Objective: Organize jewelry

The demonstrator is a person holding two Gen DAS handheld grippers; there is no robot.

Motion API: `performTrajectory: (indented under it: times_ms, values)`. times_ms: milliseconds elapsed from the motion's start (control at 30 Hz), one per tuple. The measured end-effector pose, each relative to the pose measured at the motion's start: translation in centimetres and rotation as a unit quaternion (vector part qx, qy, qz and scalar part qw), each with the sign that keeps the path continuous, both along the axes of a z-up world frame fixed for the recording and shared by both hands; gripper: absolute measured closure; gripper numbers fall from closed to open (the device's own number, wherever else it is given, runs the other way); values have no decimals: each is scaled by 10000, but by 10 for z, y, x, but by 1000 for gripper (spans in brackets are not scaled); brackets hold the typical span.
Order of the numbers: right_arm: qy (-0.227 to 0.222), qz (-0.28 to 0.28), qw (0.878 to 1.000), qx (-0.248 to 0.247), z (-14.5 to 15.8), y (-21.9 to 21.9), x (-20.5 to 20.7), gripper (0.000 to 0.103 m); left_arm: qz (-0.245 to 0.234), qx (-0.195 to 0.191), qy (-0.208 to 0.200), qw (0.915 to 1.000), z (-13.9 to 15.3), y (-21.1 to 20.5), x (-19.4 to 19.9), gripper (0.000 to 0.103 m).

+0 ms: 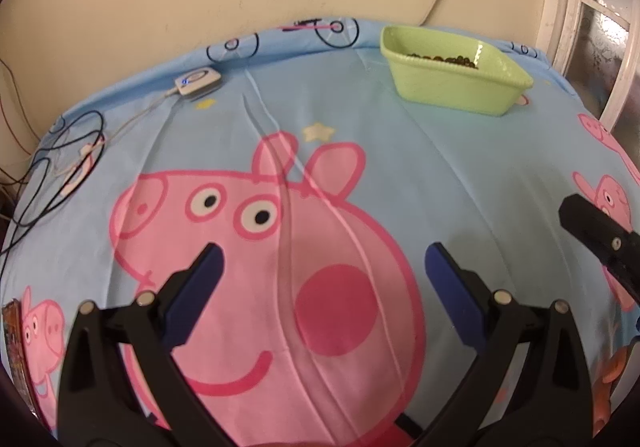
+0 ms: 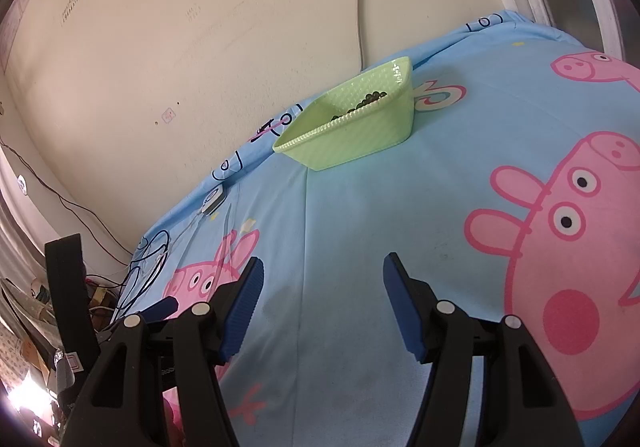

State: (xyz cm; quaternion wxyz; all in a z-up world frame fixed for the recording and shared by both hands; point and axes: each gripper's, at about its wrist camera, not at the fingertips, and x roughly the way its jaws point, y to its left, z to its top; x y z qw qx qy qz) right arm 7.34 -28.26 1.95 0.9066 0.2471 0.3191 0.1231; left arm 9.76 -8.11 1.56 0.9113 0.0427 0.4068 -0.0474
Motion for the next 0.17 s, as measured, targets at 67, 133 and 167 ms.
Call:
performTrajectory:
  times_ms: [67,133,167]
  values:
    - [3,1,10000,0,0,0,0,65,32,-42,46,10000,-1,2,1,6]
    - [0,0,10000,1,0,0,0,65,46,-72,66,9999,-1,3,2,6]
    - [-2,0,10000,1,0,0,0,65,40,-72,68,9999,-1,3,2,6]
